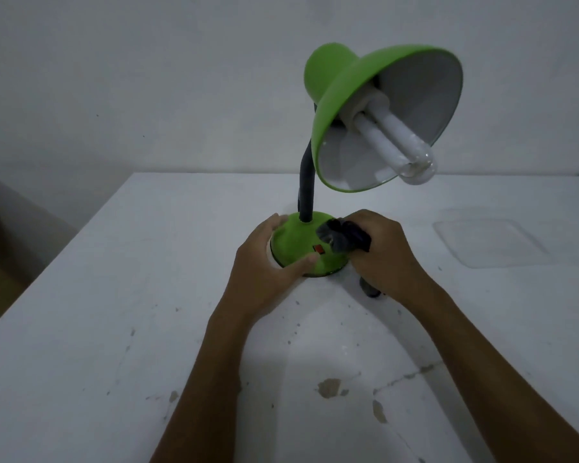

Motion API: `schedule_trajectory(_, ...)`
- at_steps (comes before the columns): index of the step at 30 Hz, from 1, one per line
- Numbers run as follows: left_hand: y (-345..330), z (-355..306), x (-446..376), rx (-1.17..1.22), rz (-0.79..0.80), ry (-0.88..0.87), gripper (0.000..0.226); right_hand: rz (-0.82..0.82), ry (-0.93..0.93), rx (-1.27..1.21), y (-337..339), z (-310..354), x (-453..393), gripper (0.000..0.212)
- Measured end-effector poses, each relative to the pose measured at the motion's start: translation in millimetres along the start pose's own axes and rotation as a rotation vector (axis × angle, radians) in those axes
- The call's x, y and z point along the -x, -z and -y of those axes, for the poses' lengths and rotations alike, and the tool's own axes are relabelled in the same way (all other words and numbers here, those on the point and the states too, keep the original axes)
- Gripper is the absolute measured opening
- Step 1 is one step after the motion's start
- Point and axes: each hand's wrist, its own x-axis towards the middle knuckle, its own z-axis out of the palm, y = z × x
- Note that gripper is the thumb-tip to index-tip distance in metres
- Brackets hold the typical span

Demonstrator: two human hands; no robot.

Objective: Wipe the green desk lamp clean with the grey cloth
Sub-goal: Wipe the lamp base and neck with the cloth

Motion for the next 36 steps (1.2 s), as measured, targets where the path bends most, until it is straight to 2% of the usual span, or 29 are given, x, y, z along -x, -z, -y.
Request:
schedule_trajectory(1, -2.5, -6.4, 3.6, 0.009, -0.074, -0.036, 0.05, -0.051, -0.027, -0.034, -0.9, 4.4, 1.0, 0.012)
schedule_trajectory(3, -10.1, -21.6, 10.1, 0.023, -0.165, -0.092, 0.015, -0.115, -0.077, -0.063, -5.3, 13.1, 1.3, 0.013)
schedule_trajectory(6, -21.0, -42.2, 19.1, 0.079, -0.134, -0.112, 0.014, -0.119, -0.088, -0.061, -11.5, 30.1, 2.8, 0.015)
schedule_trajectory(8, -25.3, -45.3, 20.7, 0.189, -0.097, -0.042, 0.014, -0.011, -0.112, -0.13, -10.6, 37.9, 6.1, 0.016)
schedule_trajectory(11, -28.4, -43.7, 16.4, 0.451, -0.088, 0.139, 0.031, 0.258, -0.121, -0.365, -7.1, 35.4, 12.0, 0.055)
schedule_trajectory(12, -27.9, -42.2, 12.8, 0.523, -0.115, 0.171, 0.032, 0.303, -0.125, -0.464, -5.7, 34.0, 11.9, 0.06)
schedule_trajectory(14, -20.9, -39.6, 5.1, 0.569, -0.204, 0.188, 0.023, 0.253, -0.174, -0.66, -2.7, 24.4, 8.5, 0.053)
schedule_trajectory(16, -6.3, -38.6, -1.2, 0.456, -0.289, 0.184, 0.017, 0.091, -0.246, -0.68, -1.1, 9.3, 4.2, 0.039)
schedule_trajectory(18, 8.8, -33.3, -8.2, 0.246, -0.327, 0.14, 0.02, 0.002, -0.272, -0.472, -1.4, -11.3, 3.6, 0.034)
schedule_trajectory(22, 17.6, -24.2, -31.6, -0.204, -0.207, 0.042, 0.026, 0.142, -0.207, -0.149, -12.6, -35.0, 9.8, 0.066)
schedule_trajectory(27, -4.6, -9.7, -52.1, -0.473, 0.045, -0.025, 0.033, 0.134, -0.15, -0.04, -18.4, -36.9, 10.3, 0.069)
schedule_trajectory(33, 6.8, -0.8, -18.6, -0.401, 0.18, -0.15, 0.047, 0.145, -0.129, 0.053, -19.7, -29.9, 14.9, 0.07)
schedule_trajectory(36, 15.6, -0.1, -17.8, -0.393, 0.162, -0.06, 0.045, 0.158, -0.125, 0.078, -18.8, -20.2, 22.1, 0.07)
